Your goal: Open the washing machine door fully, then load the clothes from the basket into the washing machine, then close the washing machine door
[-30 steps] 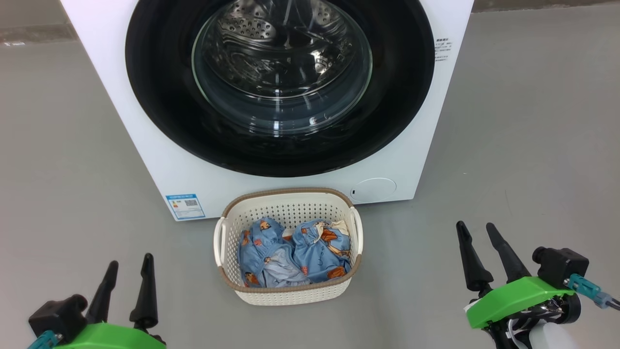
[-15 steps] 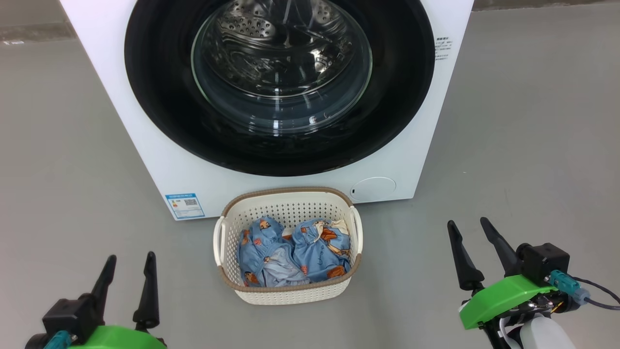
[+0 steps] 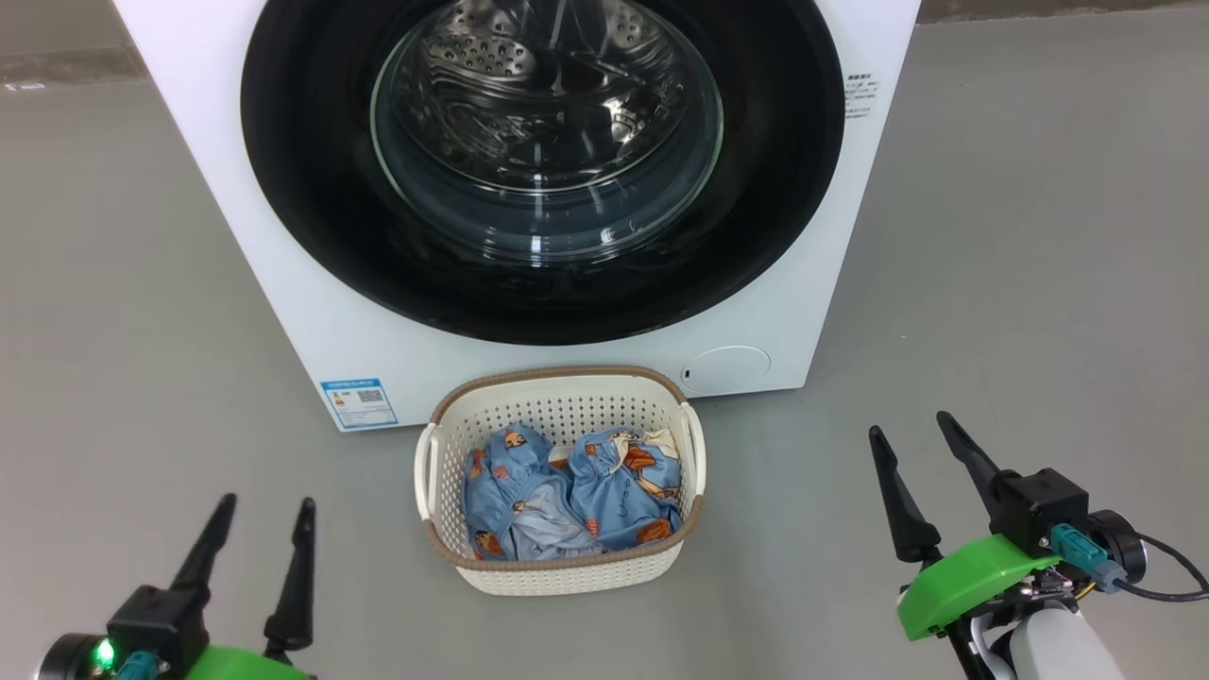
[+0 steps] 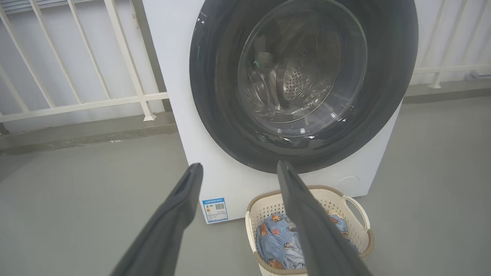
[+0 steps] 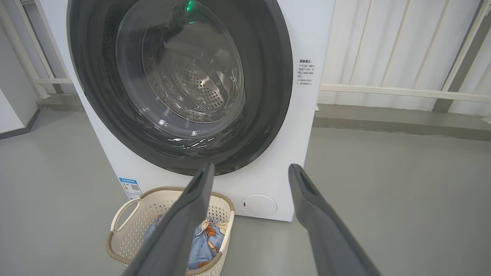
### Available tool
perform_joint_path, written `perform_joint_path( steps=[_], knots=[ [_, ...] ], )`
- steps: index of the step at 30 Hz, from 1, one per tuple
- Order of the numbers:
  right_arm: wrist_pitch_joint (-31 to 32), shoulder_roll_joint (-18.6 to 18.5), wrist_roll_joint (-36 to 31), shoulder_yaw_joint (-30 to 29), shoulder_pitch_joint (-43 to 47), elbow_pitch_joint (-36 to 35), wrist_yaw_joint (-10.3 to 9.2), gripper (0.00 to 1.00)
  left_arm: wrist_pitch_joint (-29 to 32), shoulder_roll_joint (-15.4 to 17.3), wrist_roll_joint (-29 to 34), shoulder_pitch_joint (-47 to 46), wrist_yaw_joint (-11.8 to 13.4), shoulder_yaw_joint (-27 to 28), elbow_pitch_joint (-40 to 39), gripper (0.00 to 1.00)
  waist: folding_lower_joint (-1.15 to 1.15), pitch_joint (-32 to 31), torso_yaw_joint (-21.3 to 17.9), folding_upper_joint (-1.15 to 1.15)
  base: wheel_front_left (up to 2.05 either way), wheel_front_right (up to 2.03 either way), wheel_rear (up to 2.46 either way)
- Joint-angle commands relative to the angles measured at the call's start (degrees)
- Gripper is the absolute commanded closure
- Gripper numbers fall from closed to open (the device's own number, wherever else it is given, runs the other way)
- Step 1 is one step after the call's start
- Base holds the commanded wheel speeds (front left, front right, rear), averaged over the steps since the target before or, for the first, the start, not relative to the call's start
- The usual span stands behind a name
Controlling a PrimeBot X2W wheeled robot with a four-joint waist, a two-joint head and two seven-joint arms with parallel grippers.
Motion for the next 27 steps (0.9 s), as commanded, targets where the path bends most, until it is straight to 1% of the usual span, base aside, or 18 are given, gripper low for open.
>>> perform_joint_path(
  steps=[1,12,20,27],
  knots=[
    [-0.7,-0.02,-0.44,0.97,-2.29,-1.5,0.09,0.0,-0.51,1.17,0.48,-2.46,-0.14,2.27,-0.94,0.0,0.0,-0.02,-0.03,0.0,0.0,0.0,0.0],
    [-0.7,0.43,-0.88,-0.44,-1.61,-1.82,0.09,0.0,-0.51,-0.46,0.16,-2.01,0.17,4.17,0.49,0.0,0.0,-0.78,-0.01,0.0,0.0,0.0,0.0],
    [-0.7,0.59,-1.22,-0.77,-1.45,-2.04,0.09,0.0,-0.51,-0.13,-0.35,-2.58,0.12,5.74,1.37,0.0,0.0,-1.2,0.14,0.0,0.0,0.0,0.0],
    [-0.7,0.66,-1.17,-1.24,-1.28,-2.36,0.09,0.0,-0.51,0.5,-0.51,-2.68,-0.02,5.62,1.54,0.0,0.0,-0.89,0.02,0.0,0.0,0.0,0.0]
  ],
)
